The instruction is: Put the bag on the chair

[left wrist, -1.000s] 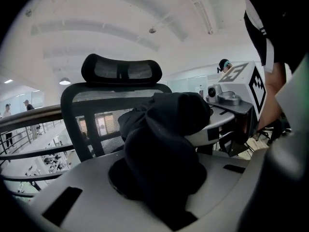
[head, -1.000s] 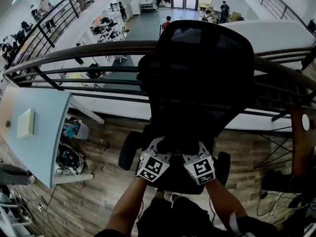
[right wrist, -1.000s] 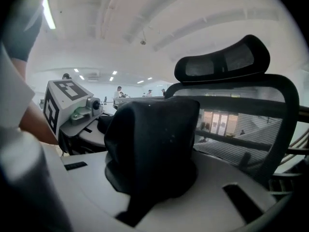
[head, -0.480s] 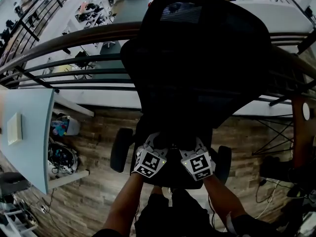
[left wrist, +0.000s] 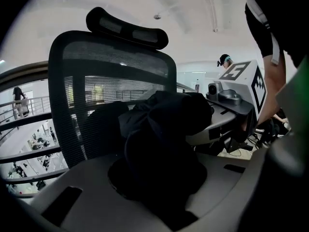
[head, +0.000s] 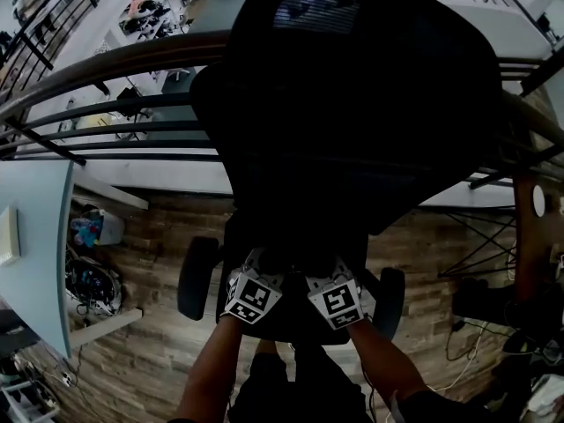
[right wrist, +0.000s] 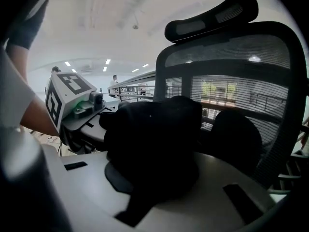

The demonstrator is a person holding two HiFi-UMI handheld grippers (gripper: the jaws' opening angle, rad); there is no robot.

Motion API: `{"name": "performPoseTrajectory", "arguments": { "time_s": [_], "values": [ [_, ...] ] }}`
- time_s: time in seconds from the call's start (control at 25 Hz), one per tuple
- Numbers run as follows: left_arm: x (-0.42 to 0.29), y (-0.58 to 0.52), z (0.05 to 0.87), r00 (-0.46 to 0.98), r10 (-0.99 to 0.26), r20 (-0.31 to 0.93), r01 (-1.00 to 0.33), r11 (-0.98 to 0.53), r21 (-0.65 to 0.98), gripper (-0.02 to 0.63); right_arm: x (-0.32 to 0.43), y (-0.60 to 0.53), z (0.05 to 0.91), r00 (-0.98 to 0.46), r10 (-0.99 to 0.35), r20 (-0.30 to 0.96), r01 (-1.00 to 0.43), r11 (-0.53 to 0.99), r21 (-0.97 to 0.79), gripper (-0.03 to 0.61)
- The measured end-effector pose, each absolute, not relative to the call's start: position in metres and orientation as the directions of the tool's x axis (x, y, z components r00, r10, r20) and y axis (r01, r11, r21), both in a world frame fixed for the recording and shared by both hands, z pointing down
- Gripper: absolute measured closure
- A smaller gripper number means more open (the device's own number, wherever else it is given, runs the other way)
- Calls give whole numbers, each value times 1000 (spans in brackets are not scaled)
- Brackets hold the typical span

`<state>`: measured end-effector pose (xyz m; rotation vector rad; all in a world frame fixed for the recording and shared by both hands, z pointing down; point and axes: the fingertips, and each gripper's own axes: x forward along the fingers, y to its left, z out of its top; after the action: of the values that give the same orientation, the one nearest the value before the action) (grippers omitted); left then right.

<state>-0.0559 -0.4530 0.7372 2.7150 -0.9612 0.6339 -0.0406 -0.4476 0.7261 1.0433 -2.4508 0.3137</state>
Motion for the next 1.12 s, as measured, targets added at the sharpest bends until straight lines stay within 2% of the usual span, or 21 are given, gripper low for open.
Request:
{"name": "performPoseTrajectory", "arguments": {
  "time_s": [0.28, 0.52, 0.6, 0.68, 0.84, 1.0, 1.12],
  "values": [
    [-54, -458, 748, 689, -568, 450, -653, -756, 46, 532, -37, -453, 736, -582, -645, 495, -741, 672, 5, 537],
    [-54, -455, 765, 681, -552, 482, -663, -743, 87, 513, -32, -448, 755, -551, -629, 549, -755, 656, -6, 515],
    [-53, -452, 771, 671, -554, 493, -677, -729, 102, 494, -28, -445, 761, -545, -622, 562, -764, 645, -26, 484],
    [-55, -449, 777, 664, -550, 507, -685, -720, 115, 478, -24, -441, 766, -537, -620, 573, -772, 635, -36, 409],
    [-61, -447, 777, 665, -541, 515, -684, -718, 129, 395, -16, -439, 771, -518, -623, 586, -786, 618, -37, 328],
    [-66, -427, 783, 665, -512, 544, -678, -719, 151, 303, 4, -428, 778, -487, -625, 610, -811, 582, -51, 287],
    [-77, -412, 774, 654, -526, 543, -701, -690, 177, 296, 21, -418, 771, -450, -642, 620, -837, 545, -44, 270]
  ]
}}
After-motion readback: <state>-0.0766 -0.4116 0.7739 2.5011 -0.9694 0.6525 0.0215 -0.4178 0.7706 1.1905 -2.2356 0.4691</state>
